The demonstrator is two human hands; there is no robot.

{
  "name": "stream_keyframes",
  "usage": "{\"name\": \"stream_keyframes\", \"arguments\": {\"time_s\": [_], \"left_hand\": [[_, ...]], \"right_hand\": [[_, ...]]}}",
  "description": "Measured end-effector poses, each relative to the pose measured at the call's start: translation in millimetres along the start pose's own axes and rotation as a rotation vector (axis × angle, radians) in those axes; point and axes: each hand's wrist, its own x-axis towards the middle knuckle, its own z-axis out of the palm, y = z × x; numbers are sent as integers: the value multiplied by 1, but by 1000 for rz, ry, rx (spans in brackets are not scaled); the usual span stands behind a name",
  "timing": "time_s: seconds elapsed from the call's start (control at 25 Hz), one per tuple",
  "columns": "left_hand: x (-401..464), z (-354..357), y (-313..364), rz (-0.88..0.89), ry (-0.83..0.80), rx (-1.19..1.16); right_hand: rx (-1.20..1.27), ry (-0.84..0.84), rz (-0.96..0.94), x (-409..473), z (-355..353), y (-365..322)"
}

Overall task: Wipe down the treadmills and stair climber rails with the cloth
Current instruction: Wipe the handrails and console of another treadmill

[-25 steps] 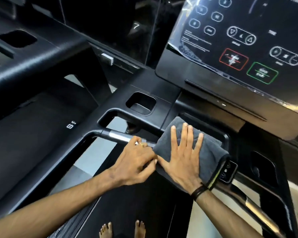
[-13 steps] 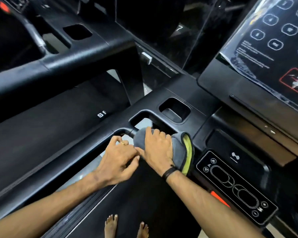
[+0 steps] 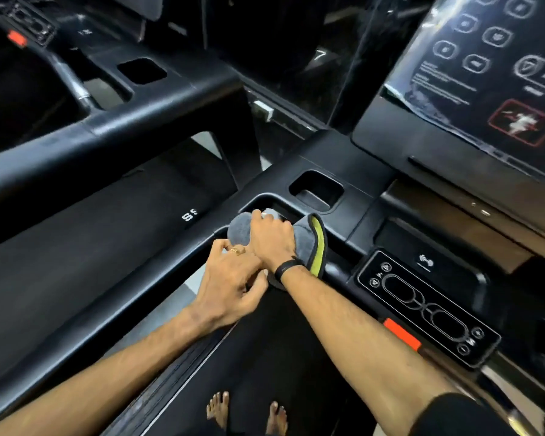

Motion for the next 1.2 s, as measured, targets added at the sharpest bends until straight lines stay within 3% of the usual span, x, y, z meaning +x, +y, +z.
{"name": "stream_keyframes", "arguments": {"time_s": [0.28, 0.56, 0.88, 1.08, 1.12, 1.2], "left_hand": [[19, 31, 43, 147, -19, -151], [35, 47, 111, 449, 3, -375], [22, 103, 219, 669, -120, -515], [-6, 134, 301, 799, -223, -585], [-12, 140, 318, 816, -241, -594], [-23, 152, 345, 821, -261, -603]], "right_hand": [[-111, 51, -5, -92, -16, 72], [538, 258, 129, -181, -56, 98], [470, 258, 838, -365, -90, 184], [361, 468, 1225, -492, -91, 231], [317, 408, 1285, -509, -78, 233], [312, 99, 1388, -529, -39, 227]]}}
